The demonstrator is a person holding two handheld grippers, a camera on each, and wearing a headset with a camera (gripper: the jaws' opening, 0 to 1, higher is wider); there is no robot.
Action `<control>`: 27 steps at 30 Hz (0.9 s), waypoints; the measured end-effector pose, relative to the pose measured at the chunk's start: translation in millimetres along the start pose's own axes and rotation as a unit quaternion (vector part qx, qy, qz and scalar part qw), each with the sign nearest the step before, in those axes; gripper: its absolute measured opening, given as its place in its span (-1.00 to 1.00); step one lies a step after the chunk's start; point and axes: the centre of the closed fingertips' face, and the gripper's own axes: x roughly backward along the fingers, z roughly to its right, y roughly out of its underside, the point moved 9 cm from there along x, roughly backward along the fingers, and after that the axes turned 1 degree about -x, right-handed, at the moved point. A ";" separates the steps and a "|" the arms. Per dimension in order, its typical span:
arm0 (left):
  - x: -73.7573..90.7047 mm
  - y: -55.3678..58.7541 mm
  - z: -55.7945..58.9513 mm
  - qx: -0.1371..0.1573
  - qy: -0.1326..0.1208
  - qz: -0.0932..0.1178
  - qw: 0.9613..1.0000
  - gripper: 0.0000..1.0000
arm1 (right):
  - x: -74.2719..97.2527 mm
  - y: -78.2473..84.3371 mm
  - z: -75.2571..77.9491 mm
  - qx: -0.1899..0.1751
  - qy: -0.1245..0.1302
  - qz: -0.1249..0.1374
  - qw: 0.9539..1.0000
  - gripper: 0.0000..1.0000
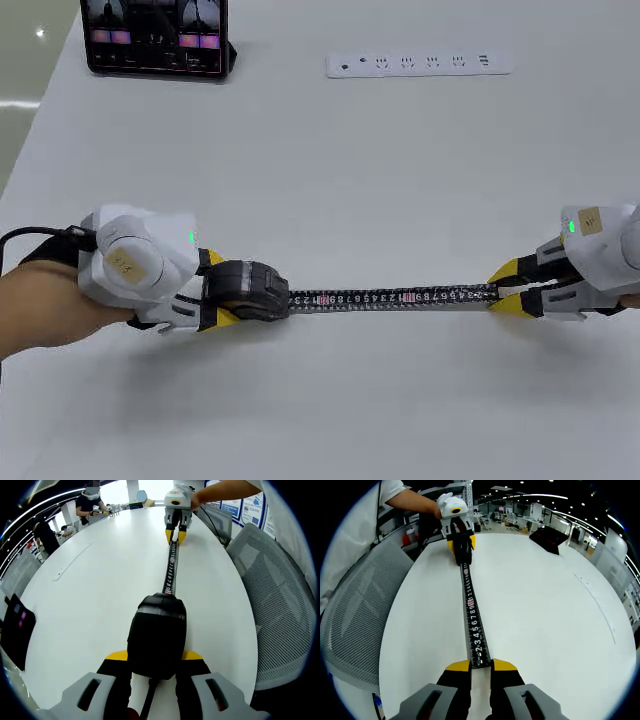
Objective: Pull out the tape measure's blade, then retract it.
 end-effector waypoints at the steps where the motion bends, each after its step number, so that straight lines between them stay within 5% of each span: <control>1: 0.0 0.0 0.1 0.000 -0.001 0.000 1.000 -0.42 | 0.0 0.0 -0.1 -0.003 0.000 0.001 1.000 -0.80; 27: 4.7 -1.1 1.7 0.023 -0.014 -0.002 1.000 -0.41 | 3.9 2.3 0.4 -0.025 0.011 0.016 0.999 -0.71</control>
